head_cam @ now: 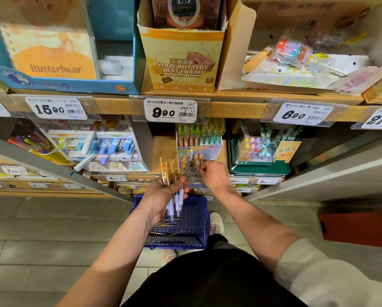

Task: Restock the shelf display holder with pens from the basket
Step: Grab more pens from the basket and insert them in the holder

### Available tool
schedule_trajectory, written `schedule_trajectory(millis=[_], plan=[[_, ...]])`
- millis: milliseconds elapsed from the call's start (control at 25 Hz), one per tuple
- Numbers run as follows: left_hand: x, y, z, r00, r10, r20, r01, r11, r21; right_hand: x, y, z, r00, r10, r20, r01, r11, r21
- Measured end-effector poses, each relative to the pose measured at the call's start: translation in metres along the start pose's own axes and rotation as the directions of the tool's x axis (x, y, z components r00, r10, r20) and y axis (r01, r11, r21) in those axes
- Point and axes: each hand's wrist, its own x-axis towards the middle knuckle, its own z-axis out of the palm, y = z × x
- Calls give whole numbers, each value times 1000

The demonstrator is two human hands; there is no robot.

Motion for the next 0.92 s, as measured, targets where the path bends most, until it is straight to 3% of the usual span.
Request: schedule_trajectory(millis=[120,200,280,440,560,720,800,920], plan=[[3,-2,0,1000,14,3,-14,1000,6,-10,0,-13,996,47,69,-62,973,221],[5,-6,2,1000,30,-11,-29,999,23,-27,-6,-22,995,-26,92,-26,854,520],[6,-9,6,999,46,-17,-45,998,52,-40,-15,-27,991,-86,100,0,759,651],[5,-15,14,999,51,-17,-50,997,63,-50,-20,-26,995,-44,85,-12,823,568],[8,-17,12,999,18,-50,-13,995,97,-50,-13,-32,992,-5,127,-84,721,687],[10,-15,11,997,-39,-63,42,998,46,-38,6,-51,998,59,18,-51,635,770],[9,-14,10,997,-51,-51,53,997,53,-30,16,-58,993,92,-80,-4,675,738],[7,-15,11,999,-41,-28,42,997,62,-20,26,-54,966,53,-252,97,832,546]])
